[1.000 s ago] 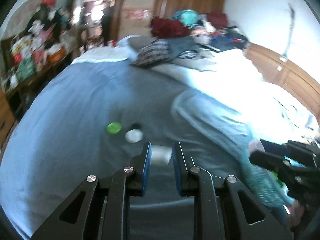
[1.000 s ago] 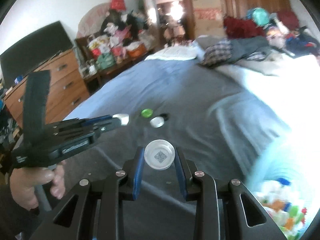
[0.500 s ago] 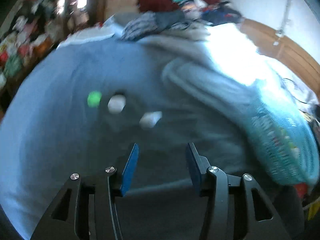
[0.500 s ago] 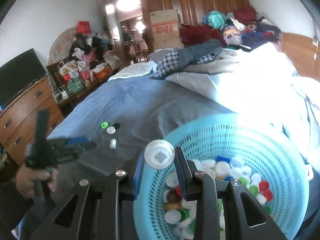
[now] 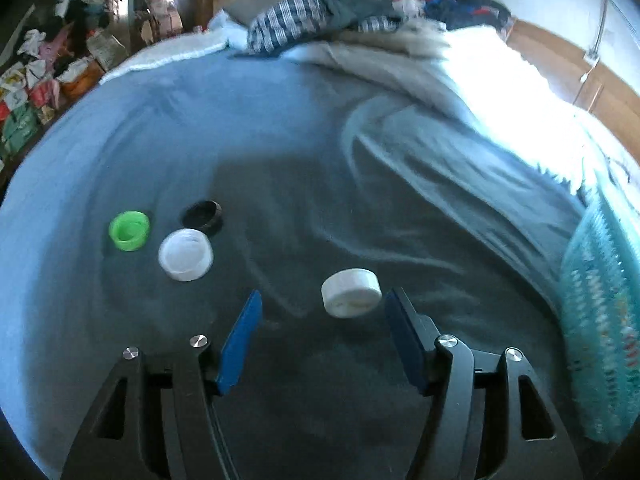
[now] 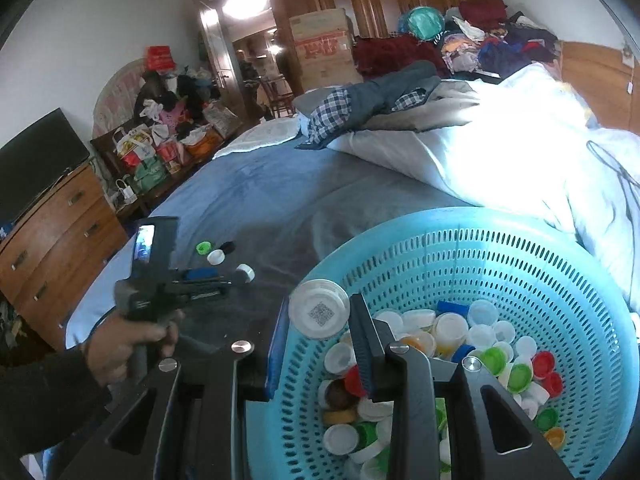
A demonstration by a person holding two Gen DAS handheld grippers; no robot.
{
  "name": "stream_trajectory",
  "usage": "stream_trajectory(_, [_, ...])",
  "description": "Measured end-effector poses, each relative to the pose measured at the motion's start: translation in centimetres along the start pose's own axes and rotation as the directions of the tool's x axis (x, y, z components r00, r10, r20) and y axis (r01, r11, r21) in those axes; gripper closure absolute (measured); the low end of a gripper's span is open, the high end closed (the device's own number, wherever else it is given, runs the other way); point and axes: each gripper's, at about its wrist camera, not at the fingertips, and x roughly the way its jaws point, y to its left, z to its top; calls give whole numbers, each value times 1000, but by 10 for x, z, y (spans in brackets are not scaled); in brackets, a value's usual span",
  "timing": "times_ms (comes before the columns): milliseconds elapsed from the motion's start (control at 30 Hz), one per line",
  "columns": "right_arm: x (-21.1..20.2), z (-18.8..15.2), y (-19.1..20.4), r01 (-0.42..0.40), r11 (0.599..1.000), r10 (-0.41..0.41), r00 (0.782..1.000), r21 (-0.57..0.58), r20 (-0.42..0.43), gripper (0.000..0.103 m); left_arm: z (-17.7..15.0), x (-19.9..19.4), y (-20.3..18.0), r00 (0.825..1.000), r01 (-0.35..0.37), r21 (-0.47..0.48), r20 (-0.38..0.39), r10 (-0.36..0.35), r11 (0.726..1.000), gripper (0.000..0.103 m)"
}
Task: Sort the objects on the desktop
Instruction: 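Carry the white cap into the basket with the left tool while the right tool drops its white cap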
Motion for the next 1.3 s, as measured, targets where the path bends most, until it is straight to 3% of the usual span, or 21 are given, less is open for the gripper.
stream_trajectory(100, [8, 2, -6, 2, 1000, -2, 1000, 6, -8, 70, 2, 8, -4, 1000, -12, 21, -7, 12, 1000, 45])
stream_trajectory(133, [11, 2, -7, 1, 1000, -1, 1000, 8, -11, 70, 3, 9, -7, 1000, -18, 32, -11, 18, 999, 51])
stream_trajectory(167, [14, 2, -7, -4, 1000, 4, 1000, 10, -15, 70, 3, 10, -9, 1000, -19, 41, -9, 20, 999, 72])
stream_trajectory(200, [16, 2, -7, -7, 1000, 7, 1000, 10, -17, 70, 4, 10, -10, 1000, -17, 45, -13, 18, 999, 77])
stream_trajectory(400, [12, 5, 5, -29, 1000, 29, 1000, -2, 6, 70, 2, -13, -26, 1000, -7, 54, -12, 8, 999, 78])
stream_trajectory(600, [-7, 0, 6, -7, 1000, 7, 1000, -9, 29, 70, 7, -88, -69, 996, 25, 103, 77, -33, 994, 78])
stream_trajectory(800, [-36, -3, -5, 40, 999, -41, 997, 18, 65, 70, 16, -150, -135, 982, 84, 217, 148, -118, 973, 78])
stream_trajectory(1033, [-73, -1, -19, 102, 994, -105, 988, 31, 109, 70, 26, -157, -213, 984, 53, 358, 140, -110, 932, 78])
stream_trajectory(1300, [-93, -7, -35, 144, 988, -150, 982, 64, 112, 70, 16, -154, -250, 988, 22, 423, 130, -85, 906, 78])
